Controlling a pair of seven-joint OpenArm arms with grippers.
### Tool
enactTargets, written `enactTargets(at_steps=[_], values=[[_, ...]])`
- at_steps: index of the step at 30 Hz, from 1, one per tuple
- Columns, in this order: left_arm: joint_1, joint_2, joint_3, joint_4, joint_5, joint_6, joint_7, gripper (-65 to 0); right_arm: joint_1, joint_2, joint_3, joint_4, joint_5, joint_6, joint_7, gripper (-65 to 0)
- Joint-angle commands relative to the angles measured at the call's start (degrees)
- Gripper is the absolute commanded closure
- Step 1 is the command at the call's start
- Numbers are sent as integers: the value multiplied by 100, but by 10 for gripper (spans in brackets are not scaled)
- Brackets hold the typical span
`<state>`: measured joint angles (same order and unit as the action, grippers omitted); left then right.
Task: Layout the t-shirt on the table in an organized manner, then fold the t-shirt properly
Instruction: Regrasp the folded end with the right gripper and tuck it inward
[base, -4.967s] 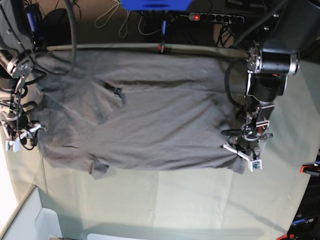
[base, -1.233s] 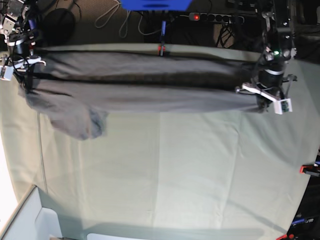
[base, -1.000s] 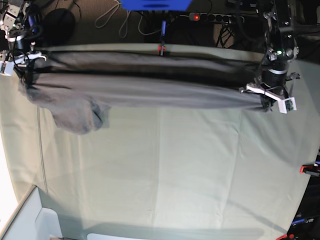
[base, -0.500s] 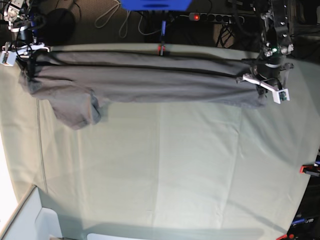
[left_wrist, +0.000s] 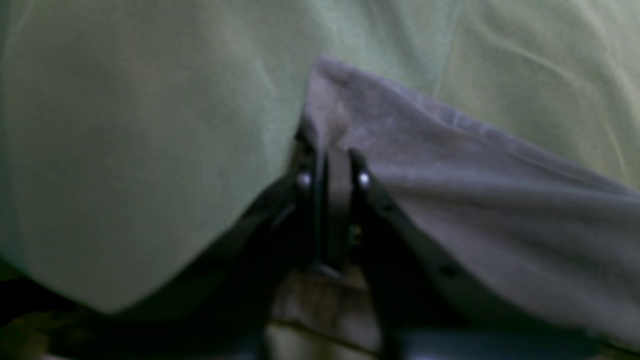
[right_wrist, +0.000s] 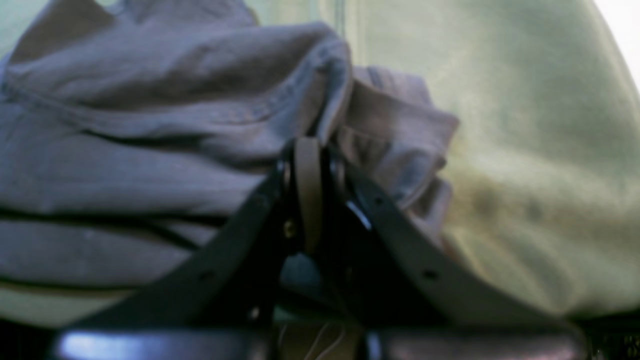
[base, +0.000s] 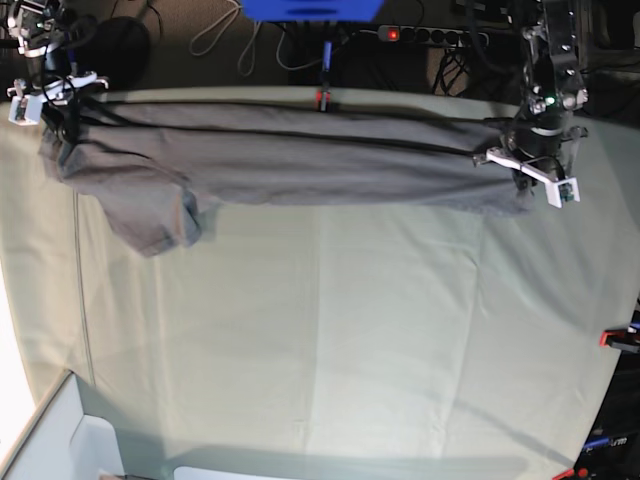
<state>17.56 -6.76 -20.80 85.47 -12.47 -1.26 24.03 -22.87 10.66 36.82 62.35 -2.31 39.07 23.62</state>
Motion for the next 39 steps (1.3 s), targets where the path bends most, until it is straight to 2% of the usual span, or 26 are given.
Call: enactTargets(at_steps=[1,5,7,10,16,20,23,25,30,34,39], values=[[15,-40,-17,73,21,42,-104,-107,-108,108,59,55,68,93,148,-49],[42,-31,-17,108,21,51,-95,-286,-152,108,68,91,77,93,183,-206],[94,-31,-35,125,21,51,-95,-346,-214,108,85,99,103,93,192,-268],[121,-31,-61,134,21,51,-95,-402,-293,64,402,407,112,93,201,-318],[130,-31,-70,143,21,51,-95,-412,-258,-252,991,1119,112,93,201,-321],[103,-31,-70,125,21,51,-95,-412,-152,-261,1017,1286,112,93,192,-325],[24,-31,-26,90,21,51,-95,-412,191,-200,674,1260,77,93,148,-326],[-2,-31,-26,81,21,51,-95,-412,463,-24,323,1242,68,93,113,-326],[-2,-31,-43,81,21,51,-95,-412,1421,275,-574,873,-477,93,-959,-327],[24,-22,-43,81,21,60,-95,-412,2283,310,-785,-85,-794,93,-1469,-327],[33,-22,-61,81,21,60,-95,-412,2758,398,-785,-815,-1383,93,-1478,-372]])
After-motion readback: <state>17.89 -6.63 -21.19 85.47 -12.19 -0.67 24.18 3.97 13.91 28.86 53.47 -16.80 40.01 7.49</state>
